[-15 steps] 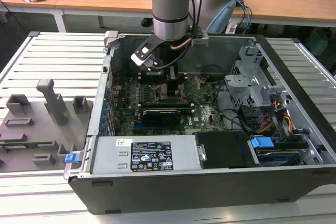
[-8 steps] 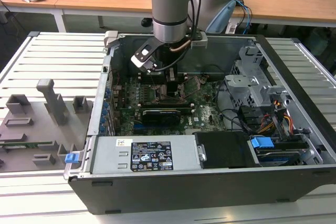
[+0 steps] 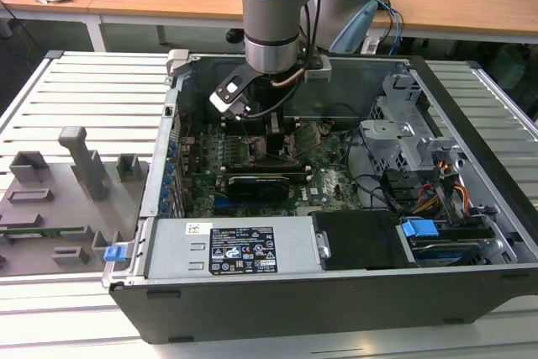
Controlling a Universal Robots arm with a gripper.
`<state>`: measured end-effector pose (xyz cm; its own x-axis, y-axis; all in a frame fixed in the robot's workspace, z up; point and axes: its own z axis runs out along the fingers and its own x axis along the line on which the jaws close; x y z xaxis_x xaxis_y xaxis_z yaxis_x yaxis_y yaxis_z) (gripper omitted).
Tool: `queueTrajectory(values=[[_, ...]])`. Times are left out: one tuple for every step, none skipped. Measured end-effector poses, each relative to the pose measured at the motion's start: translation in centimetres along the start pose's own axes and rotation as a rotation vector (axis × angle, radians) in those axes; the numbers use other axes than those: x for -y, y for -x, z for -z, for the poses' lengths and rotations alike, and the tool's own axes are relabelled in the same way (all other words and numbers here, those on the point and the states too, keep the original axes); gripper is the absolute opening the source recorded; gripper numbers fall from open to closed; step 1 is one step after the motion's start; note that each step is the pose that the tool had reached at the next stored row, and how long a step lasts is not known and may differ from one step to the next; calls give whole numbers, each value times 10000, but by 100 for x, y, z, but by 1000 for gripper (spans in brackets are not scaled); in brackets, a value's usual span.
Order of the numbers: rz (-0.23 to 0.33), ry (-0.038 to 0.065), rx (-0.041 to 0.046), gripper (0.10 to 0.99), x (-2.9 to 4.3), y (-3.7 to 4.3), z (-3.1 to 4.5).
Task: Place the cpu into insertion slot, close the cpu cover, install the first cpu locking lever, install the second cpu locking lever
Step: 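Place the cpu into insertion slot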
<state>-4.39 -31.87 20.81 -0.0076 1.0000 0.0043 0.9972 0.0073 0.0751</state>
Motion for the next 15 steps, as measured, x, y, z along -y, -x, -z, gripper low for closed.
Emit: queueTrajectory(values=[[-4,-1,2,525,0,0,-4],[-9,-2,5,525,1,1,-5],[-17,-2,6,525,1,0,-5],[-31,-1,5,525,1,0,-8],[-60,0,6,525,1,0,-12],[-76,0,8,525,1,0,-15],[-81,-1,8,525,1,0,-17],[-86,0,8,525,2,0,-22],[-89,0,8,525,2,0,-26],[-92,0,9,525,2,0,-29],[-98,-1,10,525,2,-1,-32],[-103,-1,11,525,2,0,-35],[-105,-1,11,525,3,0,-37],[-107,0,10,525,3,-1,-40],[-106,-1,14,525,3,0,-41]])
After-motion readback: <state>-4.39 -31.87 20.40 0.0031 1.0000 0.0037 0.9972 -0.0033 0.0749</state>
